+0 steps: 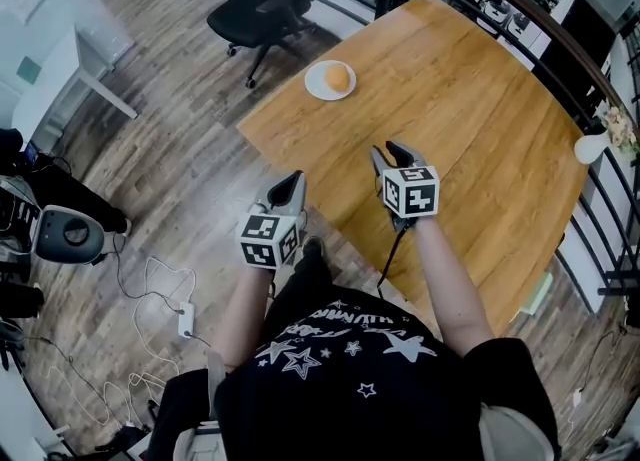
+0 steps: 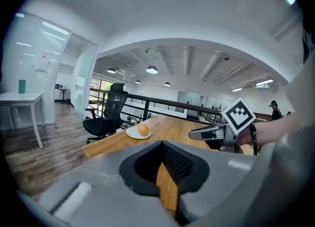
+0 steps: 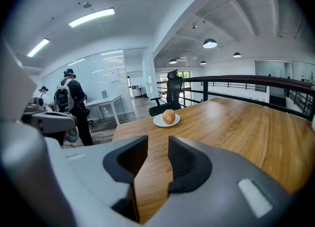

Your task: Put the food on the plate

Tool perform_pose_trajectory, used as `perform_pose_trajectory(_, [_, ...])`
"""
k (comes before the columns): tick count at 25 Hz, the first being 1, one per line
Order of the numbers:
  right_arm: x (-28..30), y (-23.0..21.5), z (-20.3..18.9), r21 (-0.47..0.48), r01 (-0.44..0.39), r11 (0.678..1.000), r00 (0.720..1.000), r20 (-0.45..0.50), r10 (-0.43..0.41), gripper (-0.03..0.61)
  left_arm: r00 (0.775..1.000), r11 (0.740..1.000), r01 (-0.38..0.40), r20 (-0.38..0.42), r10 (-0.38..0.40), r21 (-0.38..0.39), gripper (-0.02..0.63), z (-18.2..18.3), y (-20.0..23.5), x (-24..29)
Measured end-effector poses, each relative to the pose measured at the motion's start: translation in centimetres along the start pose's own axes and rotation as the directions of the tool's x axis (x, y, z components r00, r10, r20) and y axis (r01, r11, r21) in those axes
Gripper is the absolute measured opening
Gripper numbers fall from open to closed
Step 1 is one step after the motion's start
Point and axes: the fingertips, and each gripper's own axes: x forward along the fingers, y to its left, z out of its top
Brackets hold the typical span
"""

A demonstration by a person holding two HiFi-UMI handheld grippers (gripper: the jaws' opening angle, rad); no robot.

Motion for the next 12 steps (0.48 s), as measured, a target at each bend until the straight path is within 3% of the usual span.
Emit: perform_pose_trajectory(12, [-8.4,0.3,-4.5,0.006,-0.021,1.000,0.999,0.027,0.021,0.031,1.000,1.000,0.006,0.005,-0.006,-0.014,0.002,-3.5,-7.5,-4.0])
